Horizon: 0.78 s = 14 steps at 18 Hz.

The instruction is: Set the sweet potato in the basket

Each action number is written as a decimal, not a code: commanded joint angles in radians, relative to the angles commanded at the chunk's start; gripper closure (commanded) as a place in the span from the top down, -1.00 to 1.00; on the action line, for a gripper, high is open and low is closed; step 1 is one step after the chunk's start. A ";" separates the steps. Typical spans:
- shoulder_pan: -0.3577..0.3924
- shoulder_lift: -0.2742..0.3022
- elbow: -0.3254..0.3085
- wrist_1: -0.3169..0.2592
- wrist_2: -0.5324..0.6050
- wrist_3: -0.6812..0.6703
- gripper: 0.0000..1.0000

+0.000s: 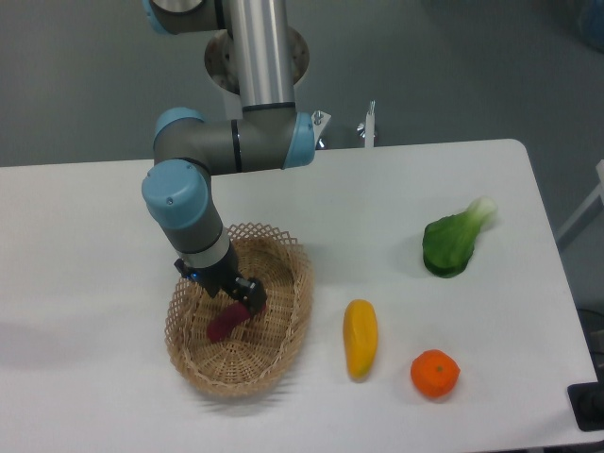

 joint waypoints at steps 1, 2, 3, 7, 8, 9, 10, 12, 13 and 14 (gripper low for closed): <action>0.002 0.005 0.011 0.009 0.000 -0.002 1.00; 0.005 0.008 0.021 0.011 0.000 -0.003 1.00; 0.009 0.014 0.044 0.009 0.003 -0.003 1.00; 0.067 0.040 0.120 0.003 -0.003 -0.090 1.00; 0.090 0.046 0.130 0.003 -0.012 -0.091 1.00; 0.109 0.051 0.135 0.009 -0.012 -0.086 1.00; 0.126 0.060 0.150 0.011 -0.012 -0.075 1.00; 0.176 0.071 0.187 0.009 -0.014 -0.034 1.00; 0.199 0.072 0.210 0.009 -0.015 -0.014 1.00; 0.219 0.072 0.233 0.000 -0.017 0.009 1.00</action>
